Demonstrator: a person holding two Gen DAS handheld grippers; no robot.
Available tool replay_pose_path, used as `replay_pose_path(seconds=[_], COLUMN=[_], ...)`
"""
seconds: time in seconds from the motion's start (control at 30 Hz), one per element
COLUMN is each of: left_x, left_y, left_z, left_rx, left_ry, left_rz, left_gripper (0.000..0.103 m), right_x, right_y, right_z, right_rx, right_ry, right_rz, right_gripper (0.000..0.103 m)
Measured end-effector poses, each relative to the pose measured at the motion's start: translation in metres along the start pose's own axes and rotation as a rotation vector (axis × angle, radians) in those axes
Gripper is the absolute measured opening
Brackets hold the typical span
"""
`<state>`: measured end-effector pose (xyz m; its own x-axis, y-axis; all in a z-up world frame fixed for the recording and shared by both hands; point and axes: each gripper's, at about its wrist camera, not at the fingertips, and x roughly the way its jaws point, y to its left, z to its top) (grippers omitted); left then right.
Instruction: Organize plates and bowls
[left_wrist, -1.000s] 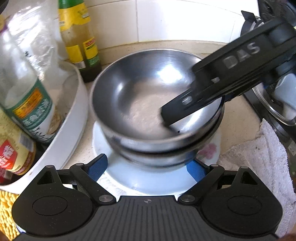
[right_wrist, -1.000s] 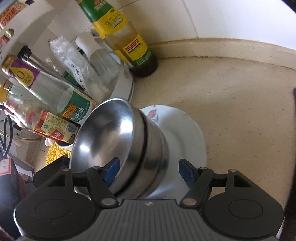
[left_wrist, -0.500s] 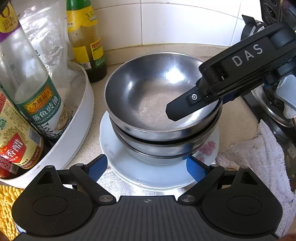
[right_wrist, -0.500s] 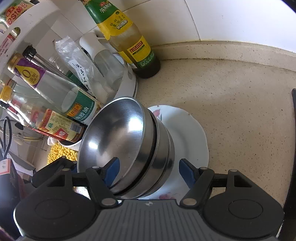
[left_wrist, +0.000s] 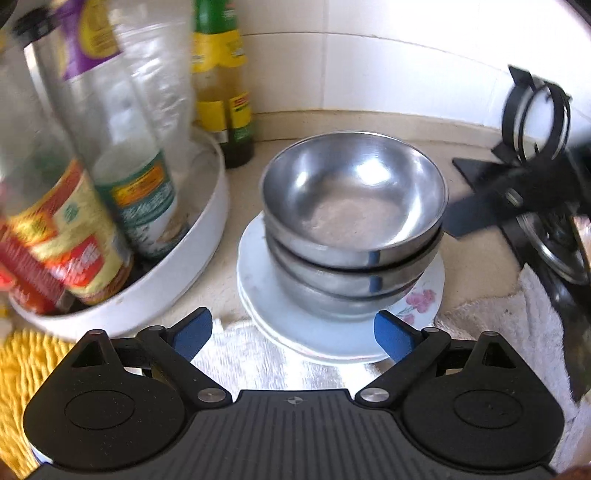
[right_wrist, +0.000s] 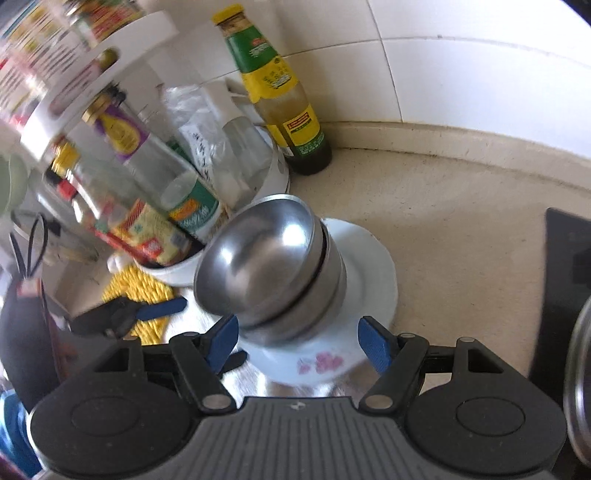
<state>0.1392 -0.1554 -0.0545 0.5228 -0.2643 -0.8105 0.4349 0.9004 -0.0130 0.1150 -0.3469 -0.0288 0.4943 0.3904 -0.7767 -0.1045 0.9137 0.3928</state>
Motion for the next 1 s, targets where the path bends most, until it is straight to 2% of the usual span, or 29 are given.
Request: replay_pose_path(seconds=[0.13,0.2,0.3,0.43,0.63,0.73,0.8,0.9,0.93,1.0], left_x=[-0.013,-0.023,-0.031,-0.046,-0.070,-0.079,-0.093,-0.110,-0.109,-0.101], left_y=[0.002,-0.001,-0.008,-0.015,-0.010,-0.006,-0.003,0.006,0.008,0.006], left_z=[-0.012,-0.016,-0.018,-0.027,-0.045,-0.047,-0.050,-0.057,-0.056,-0.050], left_rx=[-0.073,-0.064,-0.031,-0.006,0.009,0.024,0.014,-0.038,-0.047,-0.020], left_ry=[0.000,-0.015,-0.042,-0.053,-0.095,-0.125,-0.178,-0.275,-0.275,-0.226], left_rz=[-0.011,-0.004,0.021,0.053,0.063,0.110,0.133,0.115,0.101,0.105], left_gripper=[0.100,0.100,0.103,0.103,0.103,0.103,0.103,0.103,0.103,0.103], right_x=[-0.018,-0.026,-0.036,-0.044,-0.053,-0.058,-0.063,-0.068,-0.067,-0.064], right_y=[0.009,0.016,0.032,0.052,0.066,0.074,0.080,0.084,0.084,0.084], right_z=[-0.027,-0.042,-0.065,-0.091,-0.125,-0.133,-0.136,-0.142,-0.143,-0.143], right_rx=[-0.015,-0.008,-0.006,0.030,0.123,0.133,0.129,0.124,0.131,0.141], right_ry=[-0.026,-0.035,-0.060,-0.098,-0.159,-0.186,-0.212,-0.257,-0.257,-0.245], right_rz=[-0.038,-0.059,-0.139,-0.179,-0.157,-0.168,-0.177,-0.186,-0.183,-0.177], right_gripper=[0.090,0.090,0.091,0.091,0.092,0.092,0.092,0.097,0.097,0.097])
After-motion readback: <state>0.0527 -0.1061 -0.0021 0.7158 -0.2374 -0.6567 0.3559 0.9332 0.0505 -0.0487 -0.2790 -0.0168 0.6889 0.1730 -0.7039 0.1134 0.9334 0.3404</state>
